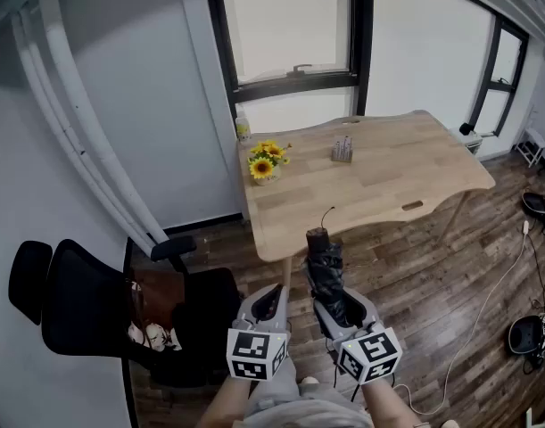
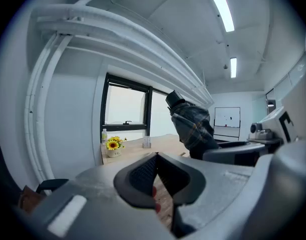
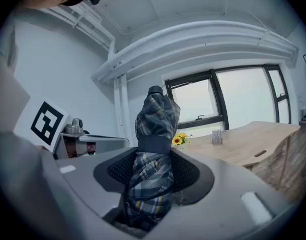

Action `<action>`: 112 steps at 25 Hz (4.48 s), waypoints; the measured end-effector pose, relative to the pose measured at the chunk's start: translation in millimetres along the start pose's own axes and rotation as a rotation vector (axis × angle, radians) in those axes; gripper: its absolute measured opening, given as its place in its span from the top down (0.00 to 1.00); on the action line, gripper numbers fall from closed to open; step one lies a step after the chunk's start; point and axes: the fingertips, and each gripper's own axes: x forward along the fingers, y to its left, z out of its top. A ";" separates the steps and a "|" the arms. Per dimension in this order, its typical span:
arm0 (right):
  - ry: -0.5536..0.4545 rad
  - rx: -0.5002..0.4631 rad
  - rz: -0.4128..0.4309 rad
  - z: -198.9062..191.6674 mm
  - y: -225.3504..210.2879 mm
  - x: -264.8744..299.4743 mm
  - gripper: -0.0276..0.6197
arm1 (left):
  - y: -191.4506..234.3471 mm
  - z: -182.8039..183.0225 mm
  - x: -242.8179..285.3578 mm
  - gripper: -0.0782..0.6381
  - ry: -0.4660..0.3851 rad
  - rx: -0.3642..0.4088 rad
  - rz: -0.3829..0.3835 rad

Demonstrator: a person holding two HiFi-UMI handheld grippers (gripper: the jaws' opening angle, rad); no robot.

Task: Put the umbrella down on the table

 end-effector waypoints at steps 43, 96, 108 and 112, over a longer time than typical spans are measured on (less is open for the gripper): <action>-0.003 -0.043 -0.152 54.0 -107.6 223.8 0.64 | 153.8 24.9 206.7 0.89 0.042 -0.001 -0.168; 0.150 -0.202 -0.007 70.6 -238.0 359.0 0.64 | 221.3 38.5 364.0 0.89 0.162 -0.001 -0.144; 0.188 -0.202 0.020 64.6 -249.8 367.1 0.64 | 221.9 37.6 377.1 0.89 0.180 -0.010 -0.141; 0.200 -0.197 0.032 61.4 -251.2 369.8 0.65 | 223.9 36.3 378.6 0.89 0.187 -0.016 -0.133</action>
